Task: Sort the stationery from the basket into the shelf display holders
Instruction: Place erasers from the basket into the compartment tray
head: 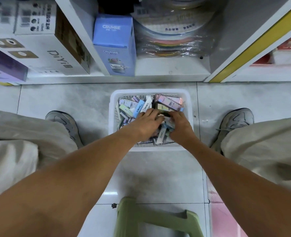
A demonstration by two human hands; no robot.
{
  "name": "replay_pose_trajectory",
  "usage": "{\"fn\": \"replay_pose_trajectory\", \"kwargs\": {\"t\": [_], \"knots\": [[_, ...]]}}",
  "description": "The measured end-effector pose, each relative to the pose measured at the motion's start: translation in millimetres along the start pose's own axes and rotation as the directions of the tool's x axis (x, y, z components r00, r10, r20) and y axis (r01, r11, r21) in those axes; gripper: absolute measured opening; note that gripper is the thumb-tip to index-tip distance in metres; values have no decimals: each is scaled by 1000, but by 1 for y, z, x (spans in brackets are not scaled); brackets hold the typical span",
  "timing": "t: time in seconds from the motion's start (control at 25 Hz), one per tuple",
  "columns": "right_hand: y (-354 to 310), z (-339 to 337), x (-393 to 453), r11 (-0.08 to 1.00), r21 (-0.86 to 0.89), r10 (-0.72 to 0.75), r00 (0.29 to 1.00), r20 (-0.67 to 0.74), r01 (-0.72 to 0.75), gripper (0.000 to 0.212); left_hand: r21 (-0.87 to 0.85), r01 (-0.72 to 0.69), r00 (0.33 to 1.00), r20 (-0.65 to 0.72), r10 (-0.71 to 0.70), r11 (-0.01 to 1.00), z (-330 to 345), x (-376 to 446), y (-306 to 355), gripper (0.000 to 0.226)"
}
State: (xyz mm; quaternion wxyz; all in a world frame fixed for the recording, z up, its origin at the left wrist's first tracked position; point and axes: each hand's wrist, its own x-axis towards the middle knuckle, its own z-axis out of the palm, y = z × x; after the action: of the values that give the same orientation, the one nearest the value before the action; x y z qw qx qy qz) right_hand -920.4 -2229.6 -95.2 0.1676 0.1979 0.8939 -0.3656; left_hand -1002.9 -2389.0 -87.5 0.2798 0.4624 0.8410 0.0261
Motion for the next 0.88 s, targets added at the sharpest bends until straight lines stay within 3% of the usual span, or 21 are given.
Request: {"fn": "replay_pose_trajectory", "kwargs": {"t": [0.12, 0.24, 0.4, 0.48, 0.68, 0.88], "knots": [[-1, 3, -2, 1000, 19, -16, 1000, 18, 16, 73, 59, 11, 991, 135, -19, 998, 4, -1, 1, 101], [0, 4, -2, 998, 66, 10, 1000, 19, -11, 77, 113, 45, 996, 71, -53, 993, 0, 6, 6, 85], [1, 6, -3, 985, 173, 21, 1000, 20, -24, 82, 282, 201, 970, 76, -230, 938, 3, 20, 29, 72], [1, 8, -3, 982, 188, 13, 1000, 24, -18, 80, 288, 240, 962, 60, -268, 927, 5, 25, 35, 63], [5, 14, -2, 986, 166, -25, 1000, -8, 26, 68, 206, 161, 987, -7, -163, 965, 1, 28, 21, 45], [7, 18, -9, 995, 89, -34, 987, -158, 48, 64, 165, 85, 992, 79, -99, 983, -17, 26, 3, 50]]}}
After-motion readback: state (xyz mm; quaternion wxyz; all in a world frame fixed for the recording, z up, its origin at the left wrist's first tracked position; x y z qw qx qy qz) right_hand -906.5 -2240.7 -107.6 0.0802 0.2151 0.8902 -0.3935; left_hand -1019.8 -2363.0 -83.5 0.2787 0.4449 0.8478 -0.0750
